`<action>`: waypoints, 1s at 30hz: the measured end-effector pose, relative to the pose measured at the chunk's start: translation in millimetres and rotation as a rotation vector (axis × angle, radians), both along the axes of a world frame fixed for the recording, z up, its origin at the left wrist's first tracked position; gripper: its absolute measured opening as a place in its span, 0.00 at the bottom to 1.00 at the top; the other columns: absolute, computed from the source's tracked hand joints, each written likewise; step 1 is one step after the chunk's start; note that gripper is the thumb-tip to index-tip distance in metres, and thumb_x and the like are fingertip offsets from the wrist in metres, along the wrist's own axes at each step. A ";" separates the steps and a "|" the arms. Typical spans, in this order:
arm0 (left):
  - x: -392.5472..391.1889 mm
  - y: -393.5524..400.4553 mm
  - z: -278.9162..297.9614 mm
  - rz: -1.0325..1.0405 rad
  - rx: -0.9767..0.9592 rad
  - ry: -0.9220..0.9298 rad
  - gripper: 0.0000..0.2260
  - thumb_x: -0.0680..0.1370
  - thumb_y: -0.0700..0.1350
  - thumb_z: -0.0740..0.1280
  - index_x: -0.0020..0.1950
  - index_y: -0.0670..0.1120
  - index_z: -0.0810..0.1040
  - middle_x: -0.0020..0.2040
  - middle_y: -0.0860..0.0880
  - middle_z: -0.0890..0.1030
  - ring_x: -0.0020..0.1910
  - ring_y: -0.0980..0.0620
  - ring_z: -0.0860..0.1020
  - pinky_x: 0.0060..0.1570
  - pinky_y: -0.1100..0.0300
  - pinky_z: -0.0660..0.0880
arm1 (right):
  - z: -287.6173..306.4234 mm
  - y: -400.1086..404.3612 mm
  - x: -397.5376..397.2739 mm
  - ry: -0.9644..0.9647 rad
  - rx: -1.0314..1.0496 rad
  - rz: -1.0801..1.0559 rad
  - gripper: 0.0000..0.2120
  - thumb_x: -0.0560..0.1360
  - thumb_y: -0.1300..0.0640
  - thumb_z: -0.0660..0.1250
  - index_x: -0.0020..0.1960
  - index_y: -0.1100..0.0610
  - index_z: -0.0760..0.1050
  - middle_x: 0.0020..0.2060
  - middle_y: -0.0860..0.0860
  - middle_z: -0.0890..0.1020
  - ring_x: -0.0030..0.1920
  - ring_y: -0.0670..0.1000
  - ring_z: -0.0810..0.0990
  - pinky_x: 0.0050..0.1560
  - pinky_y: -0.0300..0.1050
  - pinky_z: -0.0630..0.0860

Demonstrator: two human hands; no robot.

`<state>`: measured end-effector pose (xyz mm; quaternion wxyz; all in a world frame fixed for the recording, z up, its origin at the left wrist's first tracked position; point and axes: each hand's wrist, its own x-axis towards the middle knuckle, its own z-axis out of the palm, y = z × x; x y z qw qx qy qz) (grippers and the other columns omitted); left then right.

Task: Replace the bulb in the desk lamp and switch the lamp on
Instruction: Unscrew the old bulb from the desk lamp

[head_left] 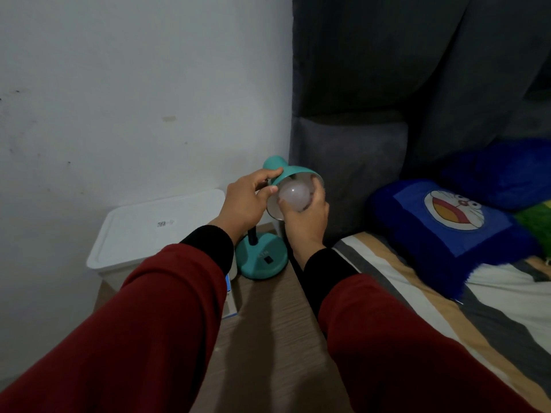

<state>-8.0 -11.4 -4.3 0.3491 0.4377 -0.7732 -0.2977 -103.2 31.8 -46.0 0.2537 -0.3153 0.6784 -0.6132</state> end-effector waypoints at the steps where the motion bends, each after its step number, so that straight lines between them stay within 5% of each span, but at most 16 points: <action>1: -0.1 -0.3 -0.2 -0.001 -0.001 0.003 0.16 0.78 0.39 0.64 0.65 0.50 0.76 0.63 0.50 0.79 0.56 0.61 0.73 0.53 0.79 0.62 | -0.5 -0.9 -0.3 -0.030 0.002 -0.006 0.35 0.69 0.53 0.73 0.72 0.51 0.63 0.65 0.55 0.69 0.64 0.53 0.72 0.65 0.47 0.71; 8: -0.4 0.6 -0.1 0.007 -0.005 -0.003 0.16 0.78 0.39 0.64 0.64 0.51 0.76 0.62 0.50 0.79 0.57 0.59 0.75 0.54 0.76 0.65 | -3.4 -0.1 -7.8 -0.012 -0.013 0.017 0.29 0.66 0.67 0.69 0.62 0.47 0.66 0.62 0.56 0.72 0.58 0.56 0.75 0.56 0.52 0.77; 11: -0.7 1.4 -0.6 0.010 -0.025 -0.015 0.16 0.78 0.39 0.64 0.64 0.50 0.76 0.62 0.50 0.79 0.58 0.57 0.76 0.53 0.77 0.64 | -2.8 4.0 -8.6 -0.068 -0.032 0.072 0.27 0.65 0.64 0.72 0.58 0.47 0.65 0.61 0.55 0.71 0.57 0.56 0.75 0.43 0.40 0.75; 16: 0.2 8.4 4.6 0.025 -0.034 -0.048 0.17 0.79 0.40 0.63 0.67 0.50 0.74 0.65 0.49 0.78 0.63 0.52 0.76 0.56 0.76 0.63 | -0.7 14.4 -9.3 -0.003 -0.028 0.034 0.25 0.67 0.57 0.75 0.57 0.49 0.64 0.61 0.58 0.73 0.54 0.54 0.75 0.38 0.33 0.69; 21: 14.1 23.8 5.5 0.060 -0.033 -0.162 0.26 0.79 0.45 0.63 0.75 0.51 0.59 0.71 0.45 0.71 0.70 0.48 0.70 0.69 0.60 0.63 | 11.7 34.6 -14.6 0.238 0.153 0.141 0.38 0.70 0.56 0.72 0.75 0.48 0.57 0.66 0.59 0.66 0.63 0.57 0.71 0.58 0.40 0.66; 30: 70.8 55.6 -5.7 0.133 0.061 -0.652 0.25 0.79 0.49 0.62 0.74 0.46 0.62 0.72 0.41 0.68 0.71 0.42 0.65 0.69 0.53 0.64 | 20.9 77.2 -6.8 0.613 0.351 0.274 0.27 0.70 0.54 0.71 0.68 0.51 0.68 0.63 0.60 0.69 0.60 0.61 0.74 0.61 0.47 0.70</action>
